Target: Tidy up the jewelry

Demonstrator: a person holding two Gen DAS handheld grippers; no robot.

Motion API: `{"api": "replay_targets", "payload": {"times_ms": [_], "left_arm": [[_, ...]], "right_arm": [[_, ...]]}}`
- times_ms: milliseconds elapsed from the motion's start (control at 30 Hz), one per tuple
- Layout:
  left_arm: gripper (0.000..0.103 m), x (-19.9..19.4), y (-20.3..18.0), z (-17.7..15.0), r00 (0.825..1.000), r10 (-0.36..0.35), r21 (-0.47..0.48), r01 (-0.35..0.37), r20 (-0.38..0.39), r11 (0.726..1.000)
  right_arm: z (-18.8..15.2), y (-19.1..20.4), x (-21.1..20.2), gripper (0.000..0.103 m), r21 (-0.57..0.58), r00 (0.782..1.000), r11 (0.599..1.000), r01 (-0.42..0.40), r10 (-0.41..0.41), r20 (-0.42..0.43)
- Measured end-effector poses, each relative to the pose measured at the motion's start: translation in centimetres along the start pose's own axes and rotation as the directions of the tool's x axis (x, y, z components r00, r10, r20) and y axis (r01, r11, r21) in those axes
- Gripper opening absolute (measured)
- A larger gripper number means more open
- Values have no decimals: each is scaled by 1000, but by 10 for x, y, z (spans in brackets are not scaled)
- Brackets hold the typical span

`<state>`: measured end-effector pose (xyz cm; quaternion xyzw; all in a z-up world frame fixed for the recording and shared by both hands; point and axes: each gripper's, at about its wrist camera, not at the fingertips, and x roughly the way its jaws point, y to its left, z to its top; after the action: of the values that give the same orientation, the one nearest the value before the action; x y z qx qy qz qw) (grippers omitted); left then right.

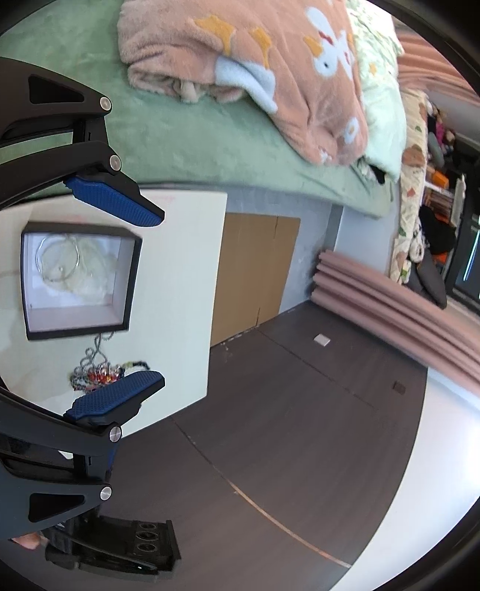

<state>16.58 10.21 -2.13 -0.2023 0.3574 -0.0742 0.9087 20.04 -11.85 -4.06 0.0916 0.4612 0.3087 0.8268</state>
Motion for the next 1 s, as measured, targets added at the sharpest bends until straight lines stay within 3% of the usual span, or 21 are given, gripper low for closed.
{"api": "replay_targets", "payload": {"times_ms": [233, 600, 833, 1000], "left_arm": [[81, 16, -36, -9, 1000, -15, 74, 16, -16, 997], [81, 58, -86, -30, 993, -55, 164, 72, -108, 984], [70, 89, -123, -56, 978, -63, 247, 112, -197, 962], [61, 114, -135, -71, 963, -73, 244, 138, -260, 960]], "right_arm": [[-3, -41, -27, 78, 119, 997, 990, 71, -75, 30], [-15, -107, -54, 78, 321, 984, 932, 169, -180, 5], [-25, -140, -57, 78, 398, 977, 893, 210, -210, -43], [-30, -154, -61, 78, 427, 972, 875, 228, -226, -55]]}}
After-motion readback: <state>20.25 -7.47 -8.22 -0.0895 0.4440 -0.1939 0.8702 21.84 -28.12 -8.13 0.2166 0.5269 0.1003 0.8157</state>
